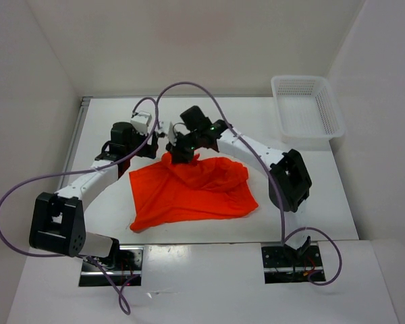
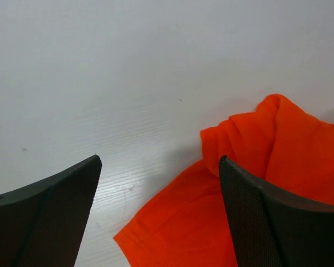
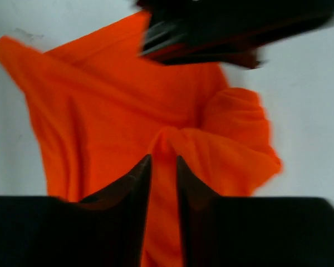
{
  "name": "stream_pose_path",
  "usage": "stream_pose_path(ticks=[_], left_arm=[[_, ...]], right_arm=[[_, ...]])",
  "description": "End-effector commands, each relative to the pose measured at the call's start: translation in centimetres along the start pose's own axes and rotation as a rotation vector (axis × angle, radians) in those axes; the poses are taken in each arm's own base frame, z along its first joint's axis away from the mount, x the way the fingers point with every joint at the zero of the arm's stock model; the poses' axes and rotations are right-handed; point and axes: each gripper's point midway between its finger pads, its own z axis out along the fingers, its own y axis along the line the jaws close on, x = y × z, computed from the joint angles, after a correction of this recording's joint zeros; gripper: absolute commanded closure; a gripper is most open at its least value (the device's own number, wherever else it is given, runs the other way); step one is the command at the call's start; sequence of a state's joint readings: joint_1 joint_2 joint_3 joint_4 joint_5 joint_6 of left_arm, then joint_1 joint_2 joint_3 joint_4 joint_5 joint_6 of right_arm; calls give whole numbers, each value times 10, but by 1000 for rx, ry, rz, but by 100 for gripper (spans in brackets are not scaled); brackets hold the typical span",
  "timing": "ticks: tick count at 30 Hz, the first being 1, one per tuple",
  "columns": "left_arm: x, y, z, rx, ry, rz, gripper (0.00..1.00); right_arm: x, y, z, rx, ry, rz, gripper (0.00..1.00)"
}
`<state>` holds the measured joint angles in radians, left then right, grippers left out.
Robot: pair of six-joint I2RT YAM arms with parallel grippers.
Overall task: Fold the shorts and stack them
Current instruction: Fold the shorts
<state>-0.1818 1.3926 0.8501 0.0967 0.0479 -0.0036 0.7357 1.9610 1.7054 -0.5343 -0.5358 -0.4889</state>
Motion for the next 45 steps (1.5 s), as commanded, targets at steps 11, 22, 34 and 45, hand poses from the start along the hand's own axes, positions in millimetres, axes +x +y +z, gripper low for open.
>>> stream_pose_path(ticks=[11,22,34,45], left_arm=[[1,-61,-43,344,33,-13,7],[24,-150,-3,433,143,138,12],[48,-157,41,294,172,204,35],[85,-162,20,353,347,215,39]], right_arm=[[7,48,-30,135,153,-287,36],[97,-36,-148,503,100,131,40],[153,-38,-188,590,78,306,37],[164,-37,-194,597,74,342,35]])
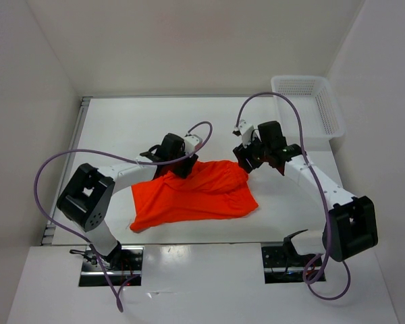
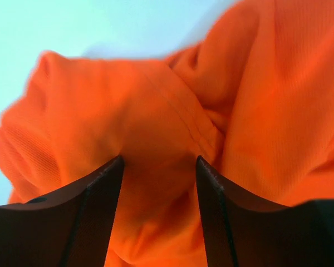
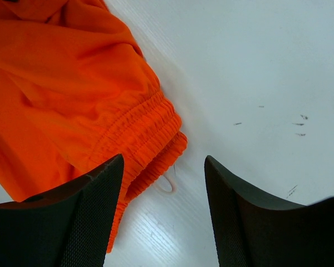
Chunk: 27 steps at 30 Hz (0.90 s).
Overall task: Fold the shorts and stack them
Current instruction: Fold the shorts
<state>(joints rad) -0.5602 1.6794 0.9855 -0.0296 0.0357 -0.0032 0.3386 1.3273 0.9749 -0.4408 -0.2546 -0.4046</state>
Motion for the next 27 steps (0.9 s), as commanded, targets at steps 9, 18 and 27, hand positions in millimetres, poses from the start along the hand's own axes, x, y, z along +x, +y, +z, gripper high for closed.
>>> stream_pose_path(ticks=[9,18,27], left_arm=[[27,-23,-11,99,119,2,48],[17,-7,-7,11,61,11,97],[-31,9,-21,-82,-81,16,100]], right_arm=[[11,8,1,-56,-32,42,31],[39,44,8,-228,-2,56,31],[49,50,18,-251,18,43,59]])
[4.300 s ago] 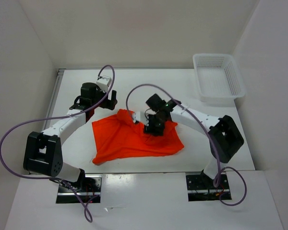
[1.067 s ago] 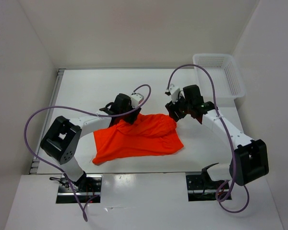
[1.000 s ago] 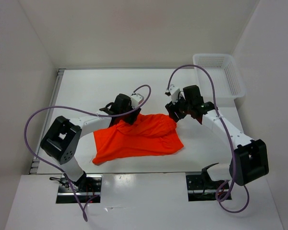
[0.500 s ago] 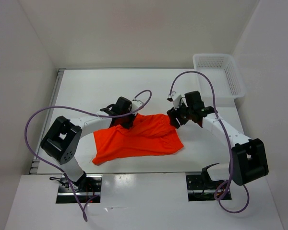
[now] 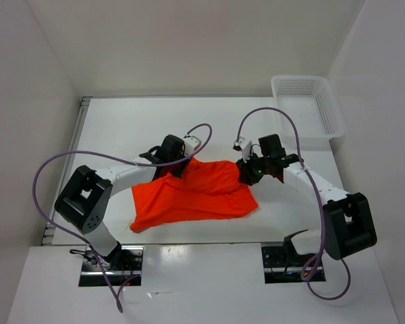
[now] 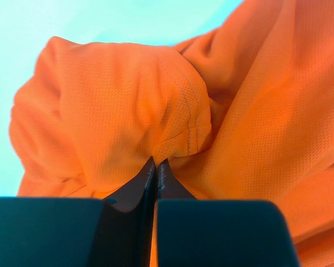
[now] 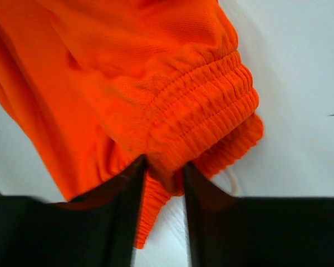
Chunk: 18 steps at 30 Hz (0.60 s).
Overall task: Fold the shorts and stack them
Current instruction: Fold the shorts
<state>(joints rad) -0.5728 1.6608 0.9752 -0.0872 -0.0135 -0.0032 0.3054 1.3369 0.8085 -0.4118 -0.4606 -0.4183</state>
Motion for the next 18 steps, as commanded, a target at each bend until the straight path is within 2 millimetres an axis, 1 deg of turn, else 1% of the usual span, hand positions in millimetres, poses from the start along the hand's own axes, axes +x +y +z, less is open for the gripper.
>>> stream_pose_path(ticks=[1,2,3,4,5,6,7,8,9,10,11,12,13,14,15,16,18], left_arm=[[-46,10,-19,-57,-143,5,99],[-49,10,-22,-58,-152,5,99],[-46,12,-22,-69,-141,4,99],[-50,12,-26,-70,-153,4,99],[-50,14,-26,-79,-152,3,98],[-47,25,-29,-99,-146,-16,98],[-50,32,-34,-110,-151,-26,98],[-47,38,-34,-121,-141,-37,95],[-48,46,-39,-134,-136,-50,93],[-44,63,-44,-163,-129,-78,92],[-39,70,-45,-174,-114,-92,92],[-36,74,-50,-176,-107,-104,87],[-28,81,-51,-183,-96,-121,85],[-12,76,-51,-169,-64,-123,82],[-5,75,-52,-168,-56,-123,79],[2,72,-50,-155,-41,-124,69],[11,68,-50,-142,-25,-125,61]], right_arm=[[-5,7,5,-48,-27,-19,67],[-5,8,5,-48,-27,-18,75],[-12,5,5,-41,-45,-29,88],[-14,4,5,-37,-54,-34,93],[-23,2,3,-30,-72,-44,96],[-26,-2,1,-14,-75,-63,100],[-23,-4,1,-6,-59,-90,100],[-26,-7,2,-4,-61,-112,100],[-23,-10,1,9,-44,-127,100],[-20,-14,3,21,-30,-155,100],[-20,-14,3,22,-29,-164,100],[-17,-15,2,28,-17,-169,100],[-11,-15,5,21,-2,-171,100],[-12,-14,5,12,-6,-171,100],[-12,-14,5,12,-6,-171,100],[-12,-12,6,4,-10,-171,100],[-10,-12,8,0,-3,-167,100]])
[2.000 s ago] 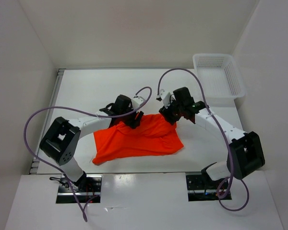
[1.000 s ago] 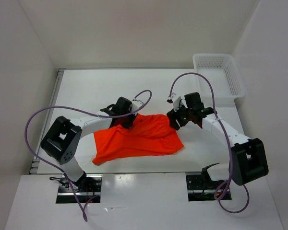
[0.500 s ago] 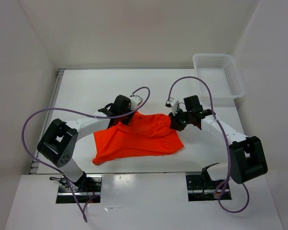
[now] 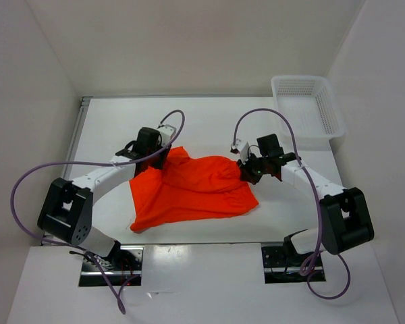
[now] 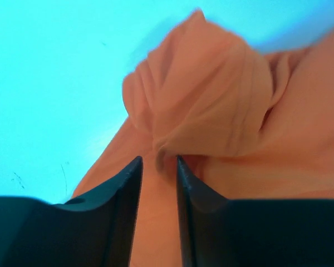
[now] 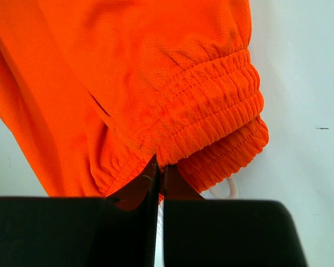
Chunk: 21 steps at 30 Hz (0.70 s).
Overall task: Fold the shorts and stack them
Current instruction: Fold the shorts
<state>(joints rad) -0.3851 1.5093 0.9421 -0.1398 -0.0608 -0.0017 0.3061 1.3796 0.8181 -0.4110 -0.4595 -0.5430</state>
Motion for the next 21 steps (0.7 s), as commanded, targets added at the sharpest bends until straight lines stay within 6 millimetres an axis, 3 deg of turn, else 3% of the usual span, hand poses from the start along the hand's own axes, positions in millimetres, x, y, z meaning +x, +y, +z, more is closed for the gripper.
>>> stream_pose_path(ticks=[1,2,7,10,13,15,16,21], left_arm=[[19,-10,-7,39,37,11,55],[24,-11,-6,39,48,11,49],[22,-11,-6,39,39,11,49],[-11,-17,-15,82,-21,10,40],[-53,-17,-26,96,-105,11,39],[-54,-30,-31,114,-90,36,39],[-45,-36,-32,126,-54,46,39],[-34,-89,-48,287,-34,115,38]], right_arm=[[-19,-9,-2,19,-37,-60,100],[-19,-9,-2,19,-37,-60,100],[-15,-6,-2,10,-20,-62,100],[-15,-7,-2,10,-20,-74,100],[-13,-7,0,6,-13,-79,100],[-13,-7,0,6,-13,-79,100],[-13,-7,0,6,-13,-79,100],[-10,-9,1,10,-1,-75,100]])
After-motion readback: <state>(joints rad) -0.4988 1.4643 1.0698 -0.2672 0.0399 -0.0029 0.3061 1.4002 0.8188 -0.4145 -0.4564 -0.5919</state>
